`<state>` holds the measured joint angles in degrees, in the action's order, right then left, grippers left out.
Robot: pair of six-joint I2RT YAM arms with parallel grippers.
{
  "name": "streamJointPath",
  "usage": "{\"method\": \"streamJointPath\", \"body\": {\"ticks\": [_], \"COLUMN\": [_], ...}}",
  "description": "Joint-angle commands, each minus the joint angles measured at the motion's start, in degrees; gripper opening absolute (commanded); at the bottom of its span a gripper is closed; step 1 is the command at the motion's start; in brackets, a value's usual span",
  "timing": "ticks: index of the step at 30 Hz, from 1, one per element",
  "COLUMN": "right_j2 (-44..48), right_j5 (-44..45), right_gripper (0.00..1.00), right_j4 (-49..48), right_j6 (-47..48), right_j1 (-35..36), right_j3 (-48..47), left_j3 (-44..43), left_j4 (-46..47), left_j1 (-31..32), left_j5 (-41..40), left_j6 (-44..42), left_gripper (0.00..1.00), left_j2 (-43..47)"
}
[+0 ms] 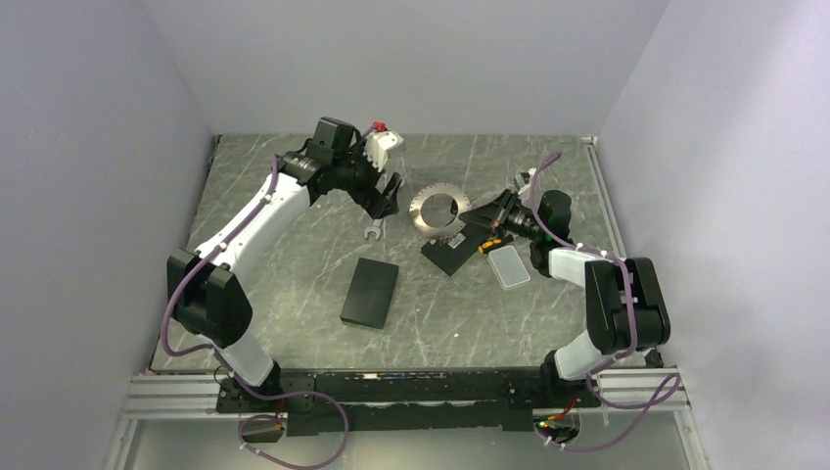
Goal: Remove the keys from the keyring
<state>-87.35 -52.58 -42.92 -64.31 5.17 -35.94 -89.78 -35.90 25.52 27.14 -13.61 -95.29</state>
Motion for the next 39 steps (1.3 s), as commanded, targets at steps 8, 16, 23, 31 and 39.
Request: {"method": "streamJointPath", "body": {"ticks": [8, 16, 23, 31, 39], "right_j2": [-4.9, -3.3, -2.5, -5.1, -4.6], "right_j5": [-0.5, -1.0, -0.5, -2.0, -1.8], "right_gripper": [0.0, 0.0, 0.0, 0.0, 0.0], "right_j4": [-13.8, -13.0, -12.9, -12.9, -10.4], "right_j6": [-19.5, -20.4, -20.2, -19.9, -18.6], "right_j1": [0.7, 3.3, 4.6, 6.4, 6.5], "right_j3": [-1.1, -1.5, -0.5, -1.3, -1.3], "left_j3": [2.5, 32.3, 39.6, 40.6, 36.2], "left_j4": [-6.6, 27.5, 39.9, 50.7, 50.7], "left_j1": [0.8, 15.9, 21.8, 22.0, 22.1], "left_j5": [-2.0, -7.8, -13.2, -17.6, -20.6], "left_j6": [-28.4, -53.9, -55.0, -55.9, -53.7], "left_gripper": [1.0, 0.99, 0.99, 0.87, 0.31], "left_j2": [12.0, 25.2, 22.6, 15.1, 11.7]}}
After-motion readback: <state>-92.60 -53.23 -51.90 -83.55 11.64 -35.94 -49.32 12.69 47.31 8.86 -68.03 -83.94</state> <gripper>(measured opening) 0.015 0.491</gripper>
